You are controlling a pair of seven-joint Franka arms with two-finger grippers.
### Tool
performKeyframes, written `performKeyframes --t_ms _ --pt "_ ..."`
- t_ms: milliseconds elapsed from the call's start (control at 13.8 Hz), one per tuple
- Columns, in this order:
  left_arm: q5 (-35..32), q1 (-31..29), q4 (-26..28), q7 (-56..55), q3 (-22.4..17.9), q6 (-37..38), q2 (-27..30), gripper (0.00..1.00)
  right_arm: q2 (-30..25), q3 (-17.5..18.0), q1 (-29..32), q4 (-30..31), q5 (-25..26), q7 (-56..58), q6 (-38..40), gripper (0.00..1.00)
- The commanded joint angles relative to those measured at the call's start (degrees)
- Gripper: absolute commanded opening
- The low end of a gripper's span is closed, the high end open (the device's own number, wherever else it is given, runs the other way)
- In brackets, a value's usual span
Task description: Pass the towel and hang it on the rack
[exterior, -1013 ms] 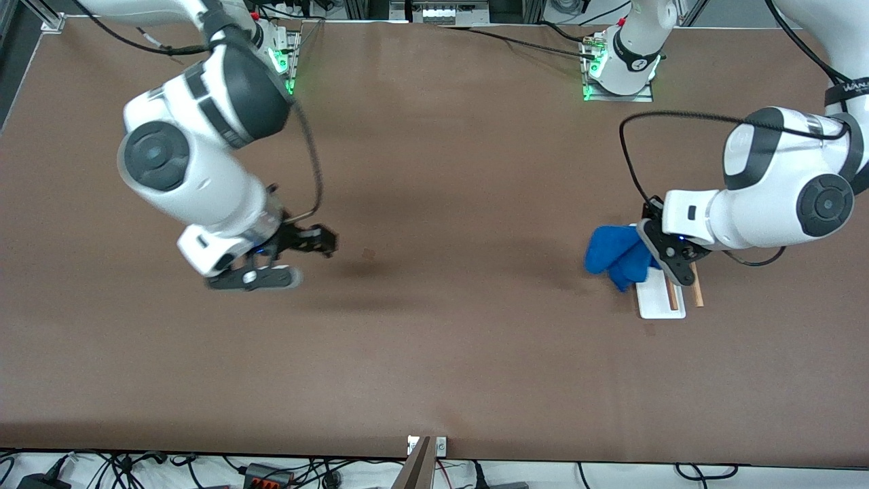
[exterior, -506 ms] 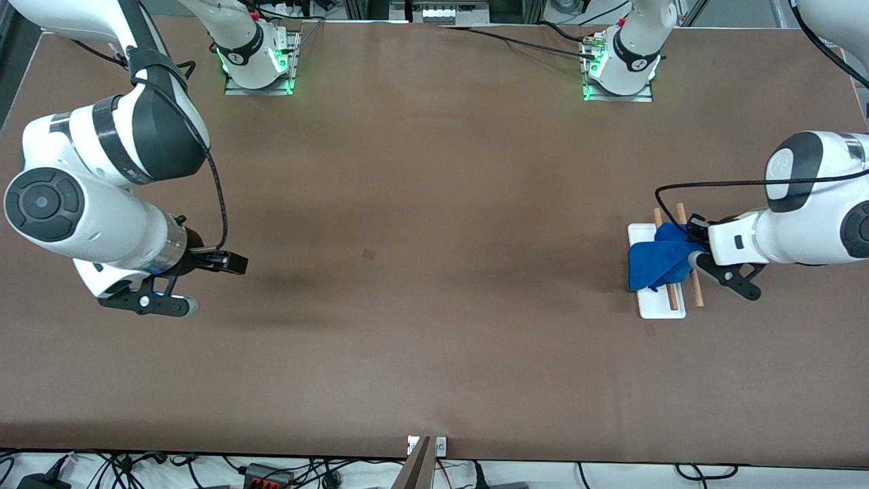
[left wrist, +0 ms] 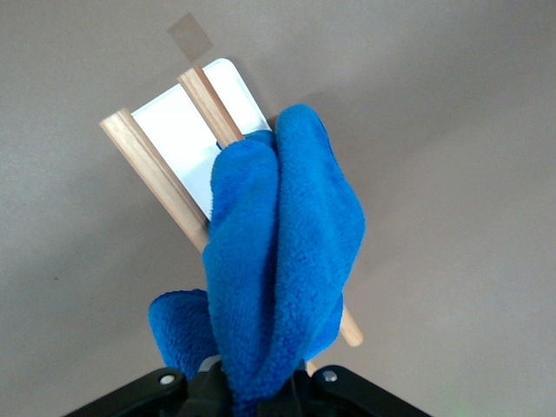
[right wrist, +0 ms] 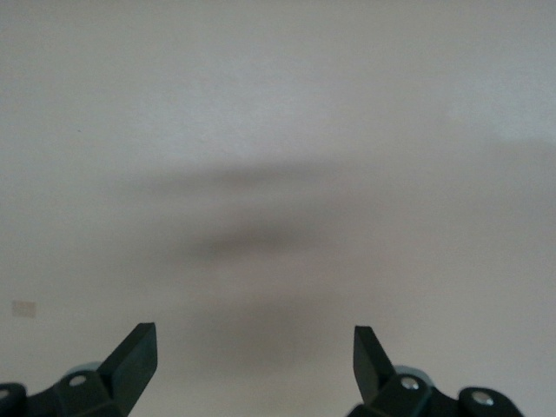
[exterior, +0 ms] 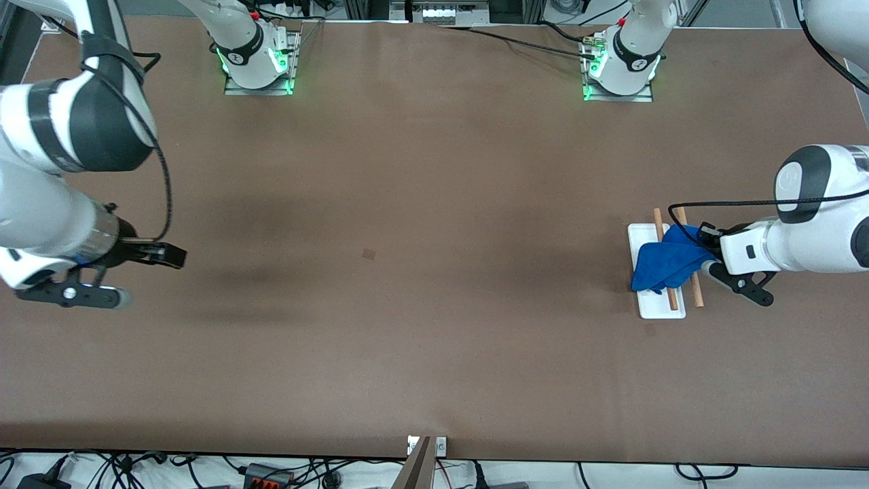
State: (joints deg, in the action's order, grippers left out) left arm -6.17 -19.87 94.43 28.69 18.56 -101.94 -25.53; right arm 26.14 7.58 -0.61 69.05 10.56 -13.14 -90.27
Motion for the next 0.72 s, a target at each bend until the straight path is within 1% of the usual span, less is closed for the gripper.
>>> performKeyframes --t_ms 0,145,217,289,362,434,506,651 --pt "-1.4 -1.7 -0.3 2.8 0.5 -2.1 -1.4 0.01 -5.8 -5.5 0.7 5.6 -6.1 4.1 0.3 1.0" --pt "-1.4 -1.9 -0.2 5.0 0.5 -3.9 -1.7 0.01 -9.3 -6.1 3.1 8.7 -6.7 8.6 0.2 1.0" --pt "-1.4 -2.2 -0.2 5.8 0.5 -4.5 -1.7 0.01 -10.0 -6.0 4.5 8.7 -6.7 11.4 0.4 1.0" --pt "-1.4 -2.6 -0.2 6.0 0.5 -4.8 -2.3 0.09 -10.4 -6.0 5.1 8.6 -6.7 13.0 0.5 1.0" --pt "-1.4 -2.9 -0.4 6.1 0.5 -5.0 -2.8 0.21 -10.7 -6.2 5.4 8.6 -6.7 13.4 0.6 1.0" --pt "-1.4 -3.0 -0.4 6.1 0.6 -5.1 -2.9 0.36 -11.7 -6.2 6.0 8.6 -6.7 13.5 1.1 1.0" --pt "-1.4 -3.0 -0.6 6.1 0.5 -5.1 -3.5 0.56 -12.7 -6.2 6.1 8.6 -6.8 13.4 2.5 1.0" --pt "-1.2 -4.1 -1.1 6.3 0.7 -5.4 -3.7 0.79 -14.4 -6.1 6.2 9.9 -6.8 13.5 2.5 1.0"
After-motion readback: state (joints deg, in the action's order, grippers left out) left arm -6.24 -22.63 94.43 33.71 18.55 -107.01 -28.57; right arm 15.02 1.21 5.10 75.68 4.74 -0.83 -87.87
